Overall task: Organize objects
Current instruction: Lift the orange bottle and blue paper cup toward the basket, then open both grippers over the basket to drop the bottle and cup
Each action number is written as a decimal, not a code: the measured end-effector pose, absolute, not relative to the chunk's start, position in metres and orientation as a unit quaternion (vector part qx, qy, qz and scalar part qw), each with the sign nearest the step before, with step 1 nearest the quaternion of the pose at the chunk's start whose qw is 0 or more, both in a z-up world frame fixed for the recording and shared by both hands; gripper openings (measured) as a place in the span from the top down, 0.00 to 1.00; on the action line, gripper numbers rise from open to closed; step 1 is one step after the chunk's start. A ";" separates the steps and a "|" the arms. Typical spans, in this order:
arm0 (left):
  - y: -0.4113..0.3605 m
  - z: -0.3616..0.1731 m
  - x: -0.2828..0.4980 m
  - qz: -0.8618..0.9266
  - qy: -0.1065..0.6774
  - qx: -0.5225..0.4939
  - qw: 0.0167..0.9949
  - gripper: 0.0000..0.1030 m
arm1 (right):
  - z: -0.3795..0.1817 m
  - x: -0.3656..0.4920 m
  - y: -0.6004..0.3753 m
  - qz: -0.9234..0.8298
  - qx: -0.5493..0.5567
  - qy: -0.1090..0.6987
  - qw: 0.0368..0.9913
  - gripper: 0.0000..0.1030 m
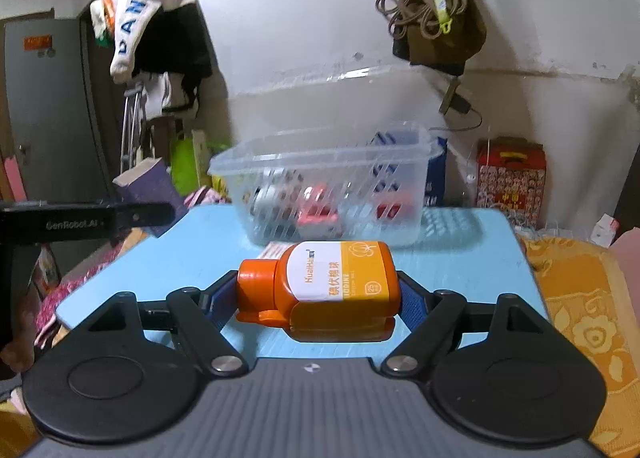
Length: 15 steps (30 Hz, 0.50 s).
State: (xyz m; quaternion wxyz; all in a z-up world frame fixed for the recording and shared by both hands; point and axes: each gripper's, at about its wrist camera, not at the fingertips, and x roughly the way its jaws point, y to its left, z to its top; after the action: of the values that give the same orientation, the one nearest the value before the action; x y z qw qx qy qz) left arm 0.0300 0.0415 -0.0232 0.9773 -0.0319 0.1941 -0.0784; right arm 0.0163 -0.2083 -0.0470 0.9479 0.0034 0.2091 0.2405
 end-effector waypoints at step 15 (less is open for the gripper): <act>0.037 0.041 0.164 -0.090 0.189 -0.048 0.977 0.58 | 0.018 0.167 -0.167 0.215 -0.012 0.198 0.956 0.20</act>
State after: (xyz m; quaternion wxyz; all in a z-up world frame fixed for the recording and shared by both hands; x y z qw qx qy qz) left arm 0.1645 0.0373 0.0407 0.9767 -0.0478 0.1889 -0.0901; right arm 0.1667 -0.1670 0.0184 0.9563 -0.0122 0.1980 0.2147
